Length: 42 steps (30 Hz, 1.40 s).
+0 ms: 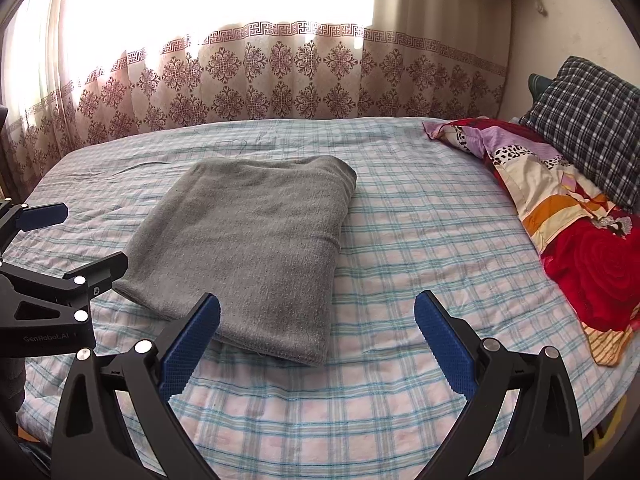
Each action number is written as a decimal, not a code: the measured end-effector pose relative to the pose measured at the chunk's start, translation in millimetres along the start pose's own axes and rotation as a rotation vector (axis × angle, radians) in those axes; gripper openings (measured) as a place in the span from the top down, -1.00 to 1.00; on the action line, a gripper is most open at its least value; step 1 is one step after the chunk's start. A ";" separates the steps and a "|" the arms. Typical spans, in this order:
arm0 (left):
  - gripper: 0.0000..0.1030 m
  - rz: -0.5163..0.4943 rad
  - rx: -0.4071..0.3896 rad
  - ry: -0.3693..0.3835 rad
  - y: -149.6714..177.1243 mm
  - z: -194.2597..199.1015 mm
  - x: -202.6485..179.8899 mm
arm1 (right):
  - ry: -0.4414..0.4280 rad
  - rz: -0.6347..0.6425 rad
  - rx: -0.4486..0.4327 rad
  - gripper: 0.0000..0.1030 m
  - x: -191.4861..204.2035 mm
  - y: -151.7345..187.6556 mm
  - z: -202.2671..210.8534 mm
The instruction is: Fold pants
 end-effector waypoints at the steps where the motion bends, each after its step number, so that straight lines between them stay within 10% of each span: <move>1: -0.95 0.000 -0.001 -0.001 0.0 0.4 0.2 | 0.004 0.001 -0.004 -0.88 0.1 -0.3 0.8; 42: -0.95 -0.005 -0.008 -0.008 -3.4 1.2 0.1 | 0.000 -0.042 0.022 -0.88 -7.0 2.0 -8.0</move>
Point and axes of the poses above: each gripper's, at about its wrist camera, not at the fingertips, and z roughly against the way its jaws point, x to its left, y to its underside, the point moved 7 cm from there along -z, roughly the way its jaws point, and after that the axes turned 15 degrees about x, right-handed, at the moved point
